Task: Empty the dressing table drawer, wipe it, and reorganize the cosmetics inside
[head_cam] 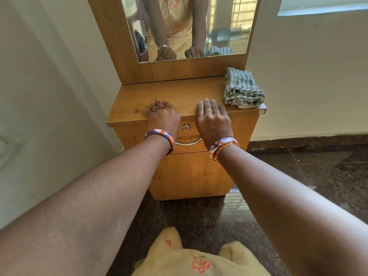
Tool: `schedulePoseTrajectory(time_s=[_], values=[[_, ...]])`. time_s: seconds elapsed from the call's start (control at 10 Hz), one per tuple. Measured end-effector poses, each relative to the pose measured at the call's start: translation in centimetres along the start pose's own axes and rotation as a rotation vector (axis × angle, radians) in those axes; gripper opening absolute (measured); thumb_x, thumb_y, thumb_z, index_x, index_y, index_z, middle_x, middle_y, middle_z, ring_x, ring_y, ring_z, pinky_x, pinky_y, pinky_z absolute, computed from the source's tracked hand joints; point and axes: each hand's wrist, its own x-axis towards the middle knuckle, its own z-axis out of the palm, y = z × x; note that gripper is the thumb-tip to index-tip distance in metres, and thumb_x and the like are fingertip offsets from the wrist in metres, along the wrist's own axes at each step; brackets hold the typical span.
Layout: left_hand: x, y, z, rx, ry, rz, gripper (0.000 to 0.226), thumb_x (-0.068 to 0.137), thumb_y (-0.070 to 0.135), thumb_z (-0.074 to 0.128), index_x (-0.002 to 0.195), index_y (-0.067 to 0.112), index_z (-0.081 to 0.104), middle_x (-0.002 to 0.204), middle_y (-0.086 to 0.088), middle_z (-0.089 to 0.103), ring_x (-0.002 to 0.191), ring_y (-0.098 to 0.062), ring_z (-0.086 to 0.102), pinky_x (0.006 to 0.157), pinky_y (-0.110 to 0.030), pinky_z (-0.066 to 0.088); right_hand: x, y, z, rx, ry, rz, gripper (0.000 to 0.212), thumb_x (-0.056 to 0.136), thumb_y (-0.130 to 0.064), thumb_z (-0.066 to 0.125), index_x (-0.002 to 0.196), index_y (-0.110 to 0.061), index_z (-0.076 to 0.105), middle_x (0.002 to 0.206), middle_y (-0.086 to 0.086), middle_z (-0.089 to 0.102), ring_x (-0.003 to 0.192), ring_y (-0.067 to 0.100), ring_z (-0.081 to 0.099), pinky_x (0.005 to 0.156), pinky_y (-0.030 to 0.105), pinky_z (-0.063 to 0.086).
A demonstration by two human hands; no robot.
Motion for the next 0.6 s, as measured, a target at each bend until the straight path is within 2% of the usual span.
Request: schedulePoseTrajectory(time_s=[0.1,0.2,0.3,0.4,0.5,0.6], values=[[0.2,-0.2,0.1,0.017,-0.004,0.013,0.053,0.097,0.012,0.046,0.139,-0.013,0.024,0.142,-0.036,0.033,0.132,-0.045,0.038,0.105,-0.049,0.039,0.1,0.1,0.0,-0.02,-0.01,-0.02,0.033,0.078,-0.004,0.044,0.086,-0.004,0.076,0.088,0.016,0.075,0.081,0.028,0.074,0.07,0.038,0.059],[0.2,-0.4,-0.5,0.028,-0.081,0.036,0.05,0.098,0.01,0.041,0.139,-0.013,0.025,0.142,-0.035,0.034,0.131,-0.044,0.039,0.103,-0.048,0.04,-0.1,0.3,-0.4,-0.013,-0.098,-0.042,0.033,0.079,-0.003,0.044,0.088,-0.003,0.075,0.092,0.016,0.075,0.083,0.028,0.073,0.071,0.038,0.059],[0.5,-1.6,-1.8,-0.016,-0.177,0.122,0.055,0.096,0.022,0.046,0.138,-0.008,0.03,0.141,-0.03,0.038,0.129,-0.04,0.041,0.101,-0.043,0.041,-0.2,0.6,-2.5,0.037,-0.235,-0.01,0.041,0.081,-0.003,0.037,0.107,0.001,0.069,0.11,0.022,0.069,0.1,0.034,0.068,0.085,0.042,0.054],[0.3,-3.5,-4.5,-0.186,-0.219,0.252,0.049,0.092,0.047,0.046,0.124,0.01,0.05,0.123,-0.012,0.056,0.111,-0.026,0.055,0.086,-0.033,0.048,0.7,1.5,-5.8,0.177,-0.566,-0.052,0.053,0.091,-0.002,0.032,0.143,0.003,0.029,0.151,0.022,0.029,0.142,0.034,0.025,0.116,0.044,0.019],[0.5,-3.2,-8.2,-0.293,-0.1,0.3,0.054,0.095,0.052,0.029,0.121,0.013,0.054,0.118,-0.008,0.062,0.109,-0.024,0.059,0.082,-0.031,0.049,2.3,3.5,-9.8,0.205,-0.385,-0.139,0.052,0.082,-0.012,0.033,0.128,-0.006,0.057,0.134,0.009,0.057,0.133,0.023,0.046,0.112,0.039,0.031],[2.5,-0.7,-13.0,-0.439,0.225,0.315,0.081,0.095,0.051,0.004,0.114,0.002,0.065,0.115,-0.016,0.068,0.112,-0.033,0.062,0.086,-0.039,0.053,6.1,8.6,-12.8,0.151,-0.22,-0.044,0.052,0.077,-0.019,0.034,0.117,-0.009,0.066,0.123,0.005,0.065,0.121,0.021,0.058,0.114,0.036,0.025]])
